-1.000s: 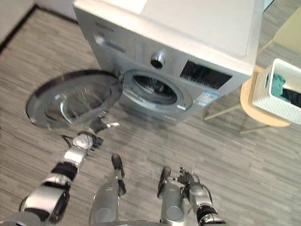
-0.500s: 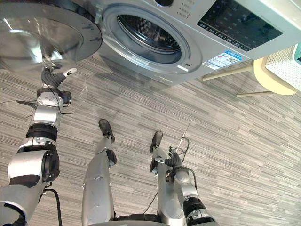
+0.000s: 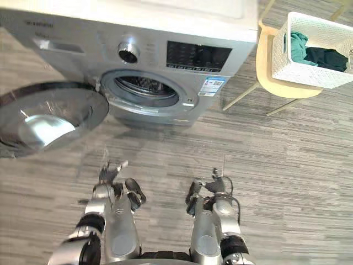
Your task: Pick up the laundry basket with both hands and put the clothes into the washing machine.
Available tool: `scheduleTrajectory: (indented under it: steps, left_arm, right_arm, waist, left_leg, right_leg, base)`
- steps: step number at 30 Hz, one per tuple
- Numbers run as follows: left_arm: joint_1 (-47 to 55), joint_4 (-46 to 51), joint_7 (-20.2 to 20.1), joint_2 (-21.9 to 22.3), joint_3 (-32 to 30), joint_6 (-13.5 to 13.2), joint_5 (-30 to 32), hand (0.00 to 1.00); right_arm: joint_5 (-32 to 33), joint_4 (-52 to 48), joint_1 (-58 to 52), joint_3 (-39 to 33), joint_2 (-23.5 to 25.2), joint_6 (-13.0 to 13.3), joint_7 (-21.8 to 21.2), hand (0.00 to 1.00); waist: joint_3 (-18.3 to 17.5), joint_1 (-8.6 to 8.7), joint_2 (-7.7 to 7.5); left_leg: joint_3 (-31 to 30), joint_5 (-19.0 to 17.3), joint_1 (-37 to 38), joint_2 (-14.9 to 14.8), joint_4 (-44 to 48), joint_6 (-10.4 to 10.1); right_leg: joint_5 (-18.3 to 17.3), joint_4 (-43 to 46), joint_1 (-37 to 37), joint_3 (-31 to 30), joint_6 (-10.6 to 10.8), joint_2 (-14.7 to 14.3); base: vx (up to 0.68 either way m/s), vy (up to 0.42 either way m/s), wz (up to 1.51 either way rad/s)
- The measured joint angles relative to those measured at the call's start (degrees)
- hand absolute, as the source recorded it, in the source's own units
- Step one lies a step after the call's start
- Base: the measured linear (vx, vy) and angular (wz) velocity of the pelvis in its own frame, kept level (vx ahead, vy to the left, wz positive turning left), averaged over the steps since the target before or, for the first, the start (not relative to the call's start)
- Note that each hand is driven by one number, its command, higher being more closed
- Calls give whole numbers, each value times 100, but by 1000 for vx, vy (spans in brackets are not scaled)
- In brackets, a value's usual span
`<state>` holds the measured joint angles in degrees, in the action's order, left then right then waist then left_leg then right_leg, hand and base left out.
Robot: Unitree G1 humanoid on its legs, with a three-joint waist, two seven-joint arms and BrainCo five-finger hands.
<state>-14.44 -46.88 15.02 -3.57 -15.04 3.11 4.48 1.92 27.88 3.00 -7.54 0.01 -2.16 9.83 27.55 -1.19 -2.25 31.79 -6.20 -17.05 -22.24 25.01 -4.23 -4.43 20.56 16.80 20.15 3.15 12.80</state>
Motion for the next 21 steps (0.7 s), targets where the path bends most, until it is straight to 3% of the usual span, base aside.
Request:
scheduleTrajectory:
  steps: [4, 5, 6, 8, 10, 11, 12, 13, 14, 15, 16, 17, 19, 20, 21]
  left_arm:
    - [903, -266, 18, 90, 35, -2, -531, 0]
    - [1191, -303, 24, 176, 13, -36, -762, 0]
    - [1316, -317, 25, 192, -50, -72, -814, 0]
    - [1581, -357, 41, 230, -177, -115, -850, 0]
    - [1681, -438, 133, 248, -440, -138, -927, 0]
    - [1726, -439, 151, 258, -514, -146, -982, 0]
    - [1843, -438, 168, 287, -593, -156, -1078, 0]
    - [2025, -437, 172, 287, -599, -192, -1155, 0]
    - [2089, -445, 165, 371, -586, -216, -1173, 0]
    - [2125, -447, 163, 523, -582, -238, -1189, 0]
    - [2127, -439, 160, 579, -590, -277, -1241, 0]
    - [2150, -447, 152, 577, -591, -286, -1253, 0]
    - [2310, -443, 130, 576, -584, -358, -1283, 0]
    - [2334, -440, 123, 572, -579, -365, -1283, 0]
    - [2332, -440, 117, 571, -575, -365, -1283, 0]
  right_arm:
    - [-945, -887, -465, -587, -250, -274, 382, 0]
    - [-1113, -1082, -408, -674, -321, -299, 505, 0]
    - [-1165, -1182, -328, -662, -333, -296, 525, 0]
    - [-1327, -1510, -89, -399, -304, -266, 529, 0]
    - [-1364, -2097, -36, -210, -202, -97, 542, 0]
    - [-1363, -2245, -37, -183, -192, -49, 566, 0]
    - [-1354, -2552, -90, -147, -146, -15, 617, 0]
    - [-1336, -3002, -253, -119, -142, 148, 647, 0]
    - [-1316, -3176, -338, -77, -167, 213, 649, 0]
    - [-1288, -3372, -453, -106, -289, 251, 662, 0]
    - [-1264, -3522, -566, -146, -382, 298, 676, 0]
    - [-1244, -3536, -600, -144, -389, 312, 658, 0]
    - [-1073, -3545, -722, 19, -358, 333, 614, 0]
    - [-1029, -3545, -756, 133, -348, 337, 610, 0]
    - [-959, -3547, -758, 193, -347, 358, 605, 0]
  waist:
    - [-574, 85, 256]
    - [-905, 72, 323]
    - [-1026, 54, 344]
    - [-1269, 55, 388]
    - [-1487, 61, 499]
    - [-1493, 46, 510]
    - [-1510, 43, 483]
    - [-1565, 26, 435]
    - [-1590, 41, 456]
    - [-1588, 65, 449]
    - [-1648, 59, 548]
    - [-1659, 52, 559]
    - [-1686, 34, 638]
    - [-1687, 23, 639]
    - [-1688, 23, 640]
  left_leg:
    - [263, 106, 752, 128, -334, -109]
    - [559, 105, 1144, 119, -518, -157]
    - [736, 84, 1308, 54, -558, -191]
    - [1190, 37, 1704, -228, -472, -307]
    - [1249, 71, 1860, -923, 305, -279]
    - [1247, 146, 1942, -1105, 540, -161]
    - [1245, 470, 2082, -1413, 1021, 392]
    - [921, 1130, 1990, -1650, 1679, 1230]
    - [612, 1061, 1857, -1625, 2002, 1154]
    - [184, 719, 1601, -1383, 2420, 843]
    - [-346, 207, 1279, -823, 2657, 518]
    - [-467, 24, 1170, -572, 2677, 498]
    - [-492, -467, 837, 289, 2299, 447]
    - [-497, -494, 633, 681, 1828, 418]
    - [-499, -493, 506, 846, 1563, 416]
  right_leg:
    - [-282, 129, -348, -22, 161, 82]
    - [-519, 73, -571, 363, 201, 210]
    - [-492, 20, -647, 502, 238, 237]
    - [-280, -96, -708, 352, 217, 32]
    - [-363, -62, -782, 88, 27, -496]
    - [-406, -33, -839, -33, -41, -627]
    - [-465, 7, -1001, -258, -143, -862]
    - [-520, -111, -1251, -601, -287, -997]
    - [-541, -190, -1338, -753, -326, -1046]
    - [-549, -287, -1437, -947, -367, -1077]
    - [-572, -402, -1538, -1166, -419, -1079]
    - [-597, -440, -1592, -1275, -460, -1089]
    - [-646, -671, -1916, -1648, -529, -1162]
    - [-691, -766, -2051, -1766, -515, -1165]
    - [-732, -811, -2105, -1811, -497, -1165]
  base:
    - [157, -65, -19]
    - [159, -24, -64]
    - [194, -36, -128]
    - [146, -74, -125]
    - [176, -195, -110]
    - [205, -245, -127]
    - [295, -310, -158]
    - [306, -290, -152]
    - [283, -216, -127]
    - [252, -78, -95]
    - [196, -51, -93]
    - [260, -3, -103]
    - [255, 62, -96]
    - [234, 91, -61]
    - [204, 92, -36]
